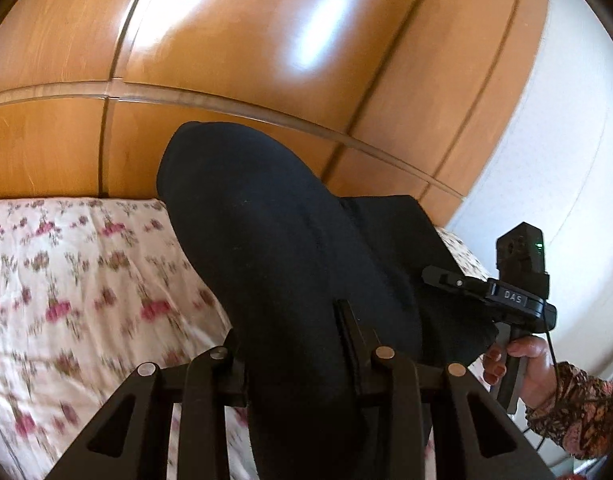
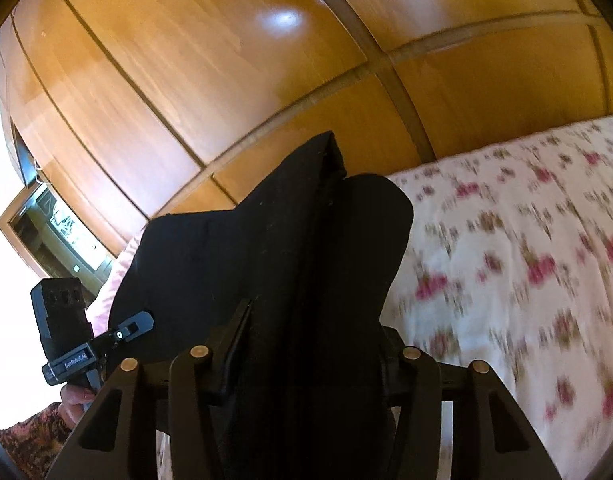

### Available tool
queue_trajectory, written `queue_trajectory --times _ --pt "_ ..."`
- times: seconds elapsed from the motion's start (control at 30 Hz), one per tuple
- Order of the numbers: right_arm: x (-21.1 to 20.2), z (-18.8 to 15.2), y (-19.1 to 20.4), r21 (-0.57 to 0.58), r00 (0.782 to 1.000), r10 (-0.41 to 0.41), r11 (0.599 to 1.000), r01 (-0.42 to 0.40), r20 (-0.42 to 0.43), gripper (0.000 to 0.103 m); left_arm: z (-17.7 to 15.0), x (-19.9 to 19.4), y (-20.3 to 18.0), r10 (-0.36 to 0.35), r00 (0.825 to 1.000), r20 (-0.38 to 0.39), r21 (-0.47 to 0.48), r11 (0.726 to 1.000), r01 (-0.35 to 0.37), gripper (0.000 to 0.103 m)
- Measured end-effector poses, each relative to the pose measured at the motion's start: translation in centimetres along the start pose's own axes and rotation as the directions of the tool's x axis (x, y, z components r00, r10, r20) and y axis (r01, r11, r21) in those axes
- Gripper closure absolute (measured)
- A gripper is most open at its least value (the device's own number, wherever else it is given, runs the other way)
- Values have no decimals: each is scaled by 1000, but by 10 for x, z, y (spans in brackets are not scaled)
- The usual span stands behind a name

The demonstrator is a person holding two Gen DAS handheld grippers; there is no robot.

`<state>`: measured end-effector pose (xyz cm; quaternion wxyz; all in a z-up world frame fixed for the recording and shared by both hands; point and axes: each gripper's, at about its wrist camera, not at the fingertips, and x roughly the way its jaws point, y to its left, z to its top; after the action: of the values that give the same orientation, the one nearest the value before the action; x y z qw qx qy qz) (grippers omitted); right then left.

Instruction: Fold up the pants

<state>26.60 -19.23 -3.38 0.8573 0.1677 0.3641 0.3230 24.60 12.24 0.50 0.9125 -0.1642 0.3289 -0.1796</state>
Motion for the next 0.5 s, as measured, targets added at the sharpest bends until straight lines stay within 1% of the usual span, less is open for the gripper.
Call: queue_trajectory --times 0.1,0.2,0.27,0.3,0.33,0.37,0.4,0.43,0.47,0.5 --pt "20 25 -1 -9 1000 -3 1000 3 24 52 16 16 13 23 1000 5 -17 1000 -23 70" --pt "40 39 -5 -35 999 -22 999 23 34 52 24 40 33 34 999 -13 -46 998 -34 69" --pt "57 41 -14 -41 998 -55 998 56 20 52 21 62 54 46 997 -56 -81 995 -50 68" --pt "69 39 -22 -34 996 -87 996 87 1 52 20 72 62 55 996 -76 -95 993 -62 66" --pt "77 37 -31 -18 994 -110 994 109 -18 51 16 79 71 59 995 -85 -108 992 -68 62" --pt "87 31 -43 1 991 -128 992 129 -38 48 10 80 79 33 997 -66 -117 992 -41 57" --pt "90 26 -48 -1 990 -136 991 136 -28 40 4 80 84 4 1000 -31 -112 994 -7 55" --pt "90 21 -53 7 991 -133 991 133 -14 35 -2 81 88 -2 1000 -18 -111 994 0 48" --pt "91 21 -59 43 994 -108 993 109 -11 35 -6 84 97 -33 999 -21 -160 987 29 44" --pt "90 21 -61 52 995 -101 993 101 -8 35 -7 86 107 -79 997 -18 -211 975 73 44"
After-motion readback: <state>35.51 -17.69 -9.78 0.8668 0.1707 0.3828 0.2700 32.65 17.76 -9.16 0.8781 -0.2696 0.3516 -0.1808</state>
